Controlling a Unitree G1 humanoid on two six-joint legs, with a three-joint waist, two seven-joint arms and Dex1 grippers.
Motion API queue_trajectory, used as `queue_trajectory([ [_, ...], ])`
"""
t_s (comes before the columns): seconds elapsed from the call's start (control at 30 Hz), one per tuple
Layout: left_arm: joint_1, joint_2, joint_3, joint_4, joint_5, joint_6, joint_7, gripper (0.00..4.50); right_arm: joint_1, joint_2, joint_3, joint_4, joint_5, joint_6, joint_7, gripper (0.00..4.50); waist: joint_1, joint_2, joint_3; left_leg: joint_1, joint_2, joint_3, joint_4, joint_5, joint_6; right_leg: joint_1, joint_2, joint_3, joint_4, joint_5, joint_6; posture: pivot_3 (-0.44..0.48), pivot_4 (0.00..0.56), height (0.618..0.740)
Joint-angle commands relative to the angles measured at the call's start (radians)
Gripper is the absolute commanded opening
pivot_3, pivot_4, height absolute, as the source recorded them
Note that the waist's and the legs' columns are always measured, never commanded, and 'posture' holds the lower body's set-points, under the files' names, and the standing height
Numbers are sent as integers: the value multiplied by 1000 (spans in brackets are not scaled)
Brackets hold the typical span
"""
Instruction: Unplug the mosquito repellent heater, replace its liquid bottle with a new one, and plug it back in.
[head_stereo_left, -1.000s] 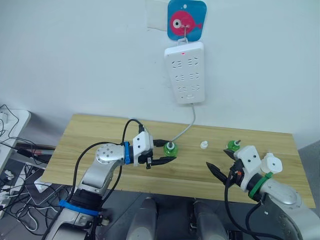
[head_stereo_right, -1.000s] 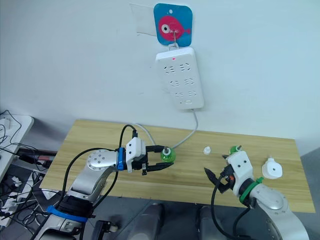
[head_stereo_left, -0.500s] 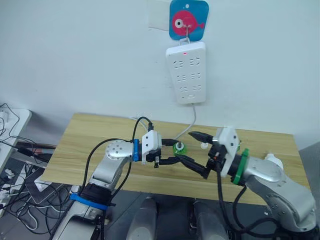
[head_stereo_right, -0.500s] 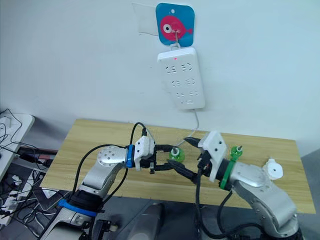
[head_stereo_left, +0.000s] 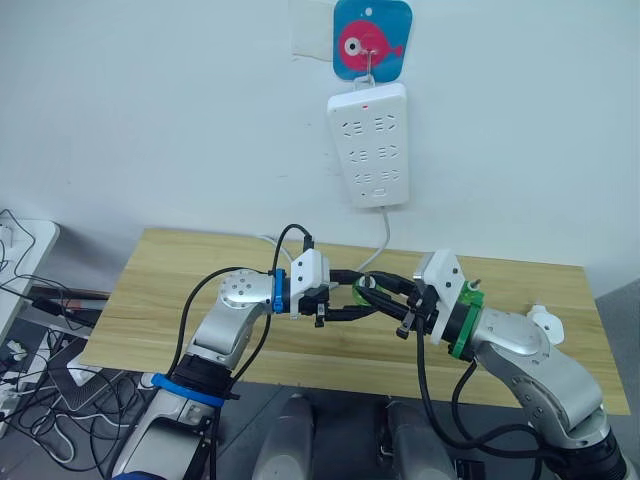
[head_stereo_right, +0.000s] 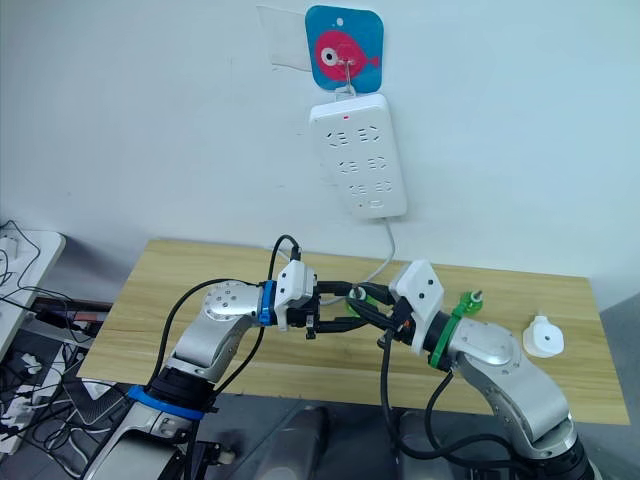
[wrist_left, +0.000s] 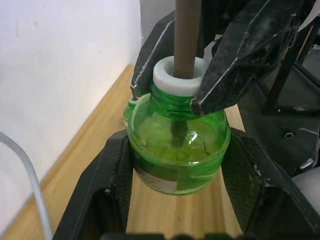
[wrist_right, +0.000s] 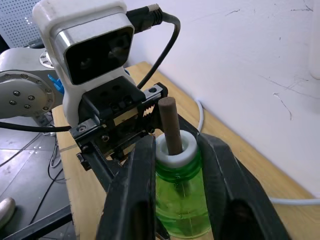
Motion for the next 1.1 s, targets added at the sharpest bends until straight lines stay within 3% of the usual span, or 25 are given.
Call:
queue_trajectory([
  [0.03,-6,-7,-1,-25,-10,-8,0,2210,10,7,10,-22,-3,-28,7,849,-1,0,0,0,0,0,0,0,0,0,0,0,0,0,0,246,273,740],
  [0.2,-4,-10,8,-38,-11,6,25,2210,9,105,-104,-28,112,55,-85,849,-2,0,0,0,0,0,0,0,0,0,0,0,0,0,0,248,268,740],
  [0.37,45,1,59,-135,-48,43,88,3863,-20,237,-316,-31,336,223,-296,849,-5,0,0,0,1,0,0,0,0,0,0,0,0,0,0,241,267,740],
  [0.47,105,-21,86,-242,-58,61,171,4500,-17,310,-426,-16,544,303,-468,849,-14,0,0,0,2,-1,-1,0,0,0,-2,0,0,0,0,234,272,740],
  [0.6,145,-100,84,-297,18,-57,314,4500,-12,405,-486,34,967,259,-793,849,-16,0,0,-1,5,-2,-1,0,0,0,-3,0,0,0,0,236,273,740],
  [0.77,138,-161,54,-299,87,-139,406,4500,-12,391,-440,32,1271,135,-1027,849,-19,0,0,-1,2,0,-1,0,0,0,-3,1,0,0,0,233,271,740],
  [1.1,120,-176,27,-246,127,-217,453,4500,-3,296,-341,-8,1440,-36,-1139,849,-25,0,0,-1,1,-1,-1,0,0,0,-1,0,0,0,0,222,268,740],
])
